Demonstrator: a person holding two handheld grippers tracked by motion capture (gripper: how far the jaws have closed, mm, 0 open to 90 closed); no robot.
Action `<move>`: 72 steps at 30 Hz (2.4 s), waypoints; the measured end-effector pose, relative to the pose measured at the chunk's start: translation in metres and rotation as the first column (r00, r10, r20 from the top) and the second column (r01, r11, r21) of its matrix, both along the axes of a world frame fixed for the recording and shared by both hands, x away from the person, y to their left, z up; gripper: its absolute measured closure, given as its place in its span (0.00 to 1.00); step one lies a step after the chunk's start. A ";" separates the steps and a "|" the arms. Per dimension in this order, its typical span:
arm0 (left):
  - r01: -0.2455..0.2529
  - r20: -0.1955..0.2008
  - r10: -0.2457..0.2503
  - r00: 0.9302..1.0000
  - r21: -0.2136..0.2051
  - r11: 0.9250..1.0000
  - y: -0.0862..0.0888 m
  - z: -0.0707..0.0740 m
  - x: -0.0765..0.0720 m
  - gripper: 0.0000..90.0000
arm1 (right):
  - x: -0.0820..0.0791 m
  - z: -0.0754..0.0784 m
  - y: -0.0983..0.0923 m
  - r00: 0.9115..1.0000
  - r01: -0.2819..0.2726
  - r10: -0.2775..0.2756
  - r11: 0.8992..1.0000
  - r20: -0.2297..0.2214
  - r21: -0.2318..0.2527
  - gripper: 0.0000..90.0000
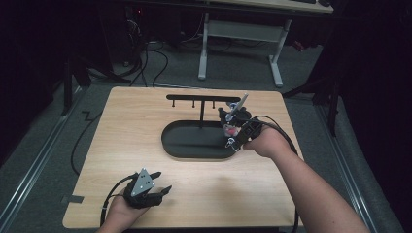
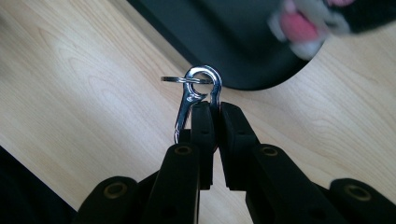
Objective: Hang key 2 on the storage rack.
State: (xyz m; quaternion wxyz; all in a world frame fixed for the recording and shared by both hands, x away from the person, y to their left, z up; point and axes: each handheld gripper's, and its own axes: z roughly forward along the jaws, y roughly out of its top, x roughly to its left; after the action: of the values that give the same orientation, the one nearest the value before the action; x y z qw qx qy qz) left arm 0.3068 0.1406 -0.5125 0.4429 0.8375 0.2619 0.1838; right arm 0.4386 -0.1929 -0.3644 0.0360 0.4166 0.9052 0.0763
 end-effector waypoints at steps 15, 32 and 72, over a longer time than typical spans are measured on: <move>0.014 -0.012 -0.014 1.000 0.016 1.000 -0.002 -0.002 0.000 0.43 | 0.024 0.024 0.017 1.000 0.004 -0.004 1.000 0.017 0.010 0.95; 0.014 -0.006 -0.013 1.000 0.013 1.000 0.000 0.000 0.000 0.44 | 0.054 0.038 0.035 0.998 0.029 -0.030 1.000 0.056 0.003 0.95; 0.020 -0.011 -0.020 1.000 0.019 1.000 0.000 -0.001 0.001 0.44 | 0.084 0.022 0.043 0.987 0.102 -0.100 0.995 0.129 -0.005 0.94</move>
State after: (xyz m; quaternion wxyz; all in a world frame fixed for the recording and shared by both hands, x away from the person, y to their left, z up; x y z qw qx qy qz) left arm 0.3077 0.1402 -0.5137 0.4353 0.8452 0.2543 0.1773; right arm 0.5229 -0.1496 -0.3422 0.1007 0.4560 0.8791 0.0958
